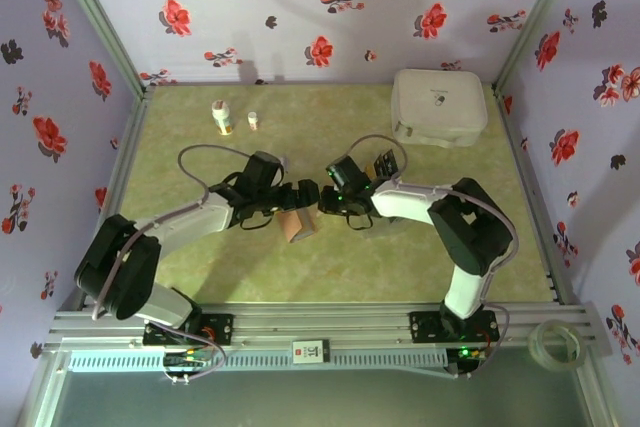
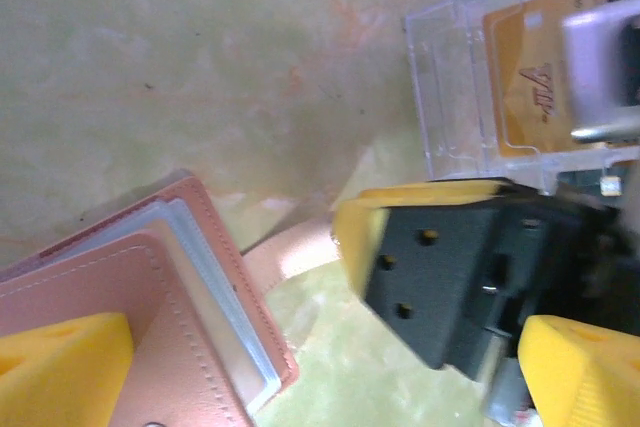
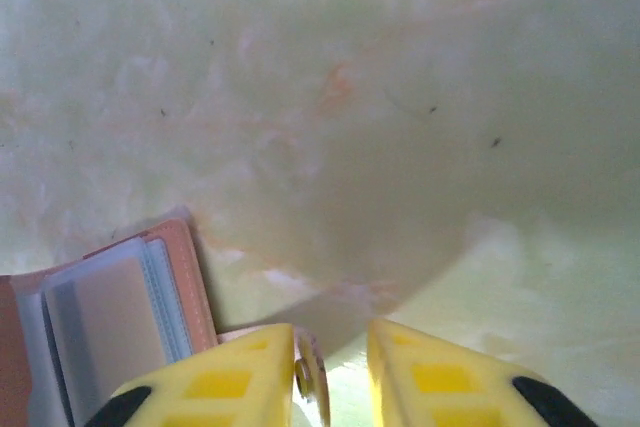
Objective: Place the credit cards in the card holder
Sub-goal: Close the card holder at the center of the table.
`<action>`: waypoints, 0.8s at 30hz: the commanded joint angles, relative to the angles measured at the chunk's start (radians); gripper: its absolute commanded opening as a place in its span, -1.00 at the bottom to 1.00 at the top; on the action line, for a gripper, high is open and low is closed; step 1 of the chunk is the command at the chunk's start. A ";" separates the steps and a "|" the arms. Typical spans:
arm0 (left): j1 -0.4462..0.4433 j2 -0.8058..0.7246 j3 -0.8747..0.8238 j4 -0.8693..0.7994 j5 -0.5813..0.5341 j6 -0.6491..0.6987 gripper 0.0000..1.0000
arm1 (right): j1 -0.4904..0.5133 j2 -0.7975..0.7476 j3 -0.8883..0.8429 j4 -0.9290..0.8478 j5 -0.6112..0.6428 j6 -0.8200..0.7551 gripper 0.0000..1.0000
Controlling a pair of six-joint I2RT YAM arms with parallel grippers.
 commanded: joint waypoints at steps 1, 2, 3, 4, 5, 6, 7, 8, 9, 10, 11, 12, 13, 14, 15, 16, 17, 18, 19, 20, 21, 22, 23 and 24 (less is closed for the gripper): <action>-0.011 0.034 -0.037 0.056 -0.042 -0.039 0.99 | -0.016 -0.064 -0.023 -0.013 0.012 0.004 -0.39; -0.011 0.042 -0.042 0.063 -0.048 -0.042 0.99 | -0.019 -0.072 -0.026 -0.017 0.015 0.003 -0.37; -0.014 0.049 -0.047 0.068 -0.055 -0.046 0.99 | -0.020 -0.082 -0.031 -0.021 0.018 0.004 -0.34; -0.014 0.058 -0.053 0.076 -0.064 -0.047 0.99 | -0.020 -0.091 -0.036 -0.023 0.020 0.004 -0.32; -0.015 0.063 -0.059 0.080 -0.072 -0.048 0.99 | -0.020 -0.098 -0.039 -0.028 0.022 0.006 -0.31; -0.015 0.072 -0.065 0.083 -0.081 -0.049 0.99 | -0.020 -0.107 -0.043 -0.029 0.023 0.008 -0.30; -0.015 0.081 -0.070 0.084 -0.092 -0.050 0.99 | -0.022 -0.114 -0.048 -0.029 0.025 0.010 -0.29; -0.014 0.089 -0.073 0.084 -0.097 -0.051 0.99 | -0.021 -0.120 -0.053 -0.030 0.027 0.013 -0.28; -0.015 0.099 -0.075 0.083 -0.107 -0.050 0.99 | -0.020 -0.127 -0.057 -0.030 0.030 0.015 -0.28; -0.016 0.109 -0.078 0.083 -0.114 -0.049 0.99 | -0.020 -0.134 -0.060 -0.032 0.034 0.019 -0.28; -0.016 0.118 -0.080 0.083 -0.120 -0.049 0.99 | -0.020 -0.140 -0.063 -0.034 0.038 0.020 -0.27; -0.016 0.129 -0.080 0.082 -0.124 -0.048 0.99 | -0.021 -0.147 -0.066 -0.037 0.041 0.022 -0.27; -0.016 0.139 -0.079 0.081 -0.125 -0.044 0.99 | -0.021 -0.154 -0.068 -0.040 0.044 0.024 -0.27; -0.016 0.146 -0.076 0.078 -0.126 -0.040 0.99 | -0.020 -0.162 -0.071 -0.042 0.046 0.026 -0.26; -0.017 0.151 -0.071 0.068 -0.128 -0.036 0.99 | -0.021 -0.169 -0.072 -0.046 0.047 0.025 -0.25; -0.016 0.151 -0.064 0.053 -0.129 -0.029 0.99 | -0.020 -0.178 -0.072 -0.051 0.049 0.025 -0.25; -0.015 0.146 -0.053 0.034 -0.131 -0.020 0.99 | -0.021 -0.188 -0.072 -0.057 0.048 0.024 -0.24; -0.016 0.136 -0.044 0.016 -0.136 -0.012 0.99 | -0.019 -0.196 -0.072 -0.061 0.047 0.021 -0.24; -0.016 0.119 -0.032 -0.008 -0.145 0.003 0.99 | -0.020 -0.204 -0.069 -0.066 0.045 0.018 -0.23; -0.013 0.100 -0.019 -0.037 -0.155 0.018 0.99 | -0.021 -0.215 -0.068 -0.072 0.043 0.015 -0.23; -0.009 0.082 -0.006 -0.064 -0.164 0.031 0.99 | -0.021 -0.223 -0.067 -0.077 0.043 0.010 -0.22; -0.004 0.060 0.009 -0.096 -0.173 0.051 0.99 | -0.020 -0.231 -0.065 -0.086 0.041 0.006 -0.22; 0.001 0.038 0.022 -0.127 -0.180 0.068 0.99 | -0.021 -0.240 -0.063 -0.092 0.038 0.000 -0.22; 0.009 0.017 0.033 -0.149 -0.186 0.080 0.99 | -0.020 -0.248 -0.063 -0.095 0.034 -0.003 -0.22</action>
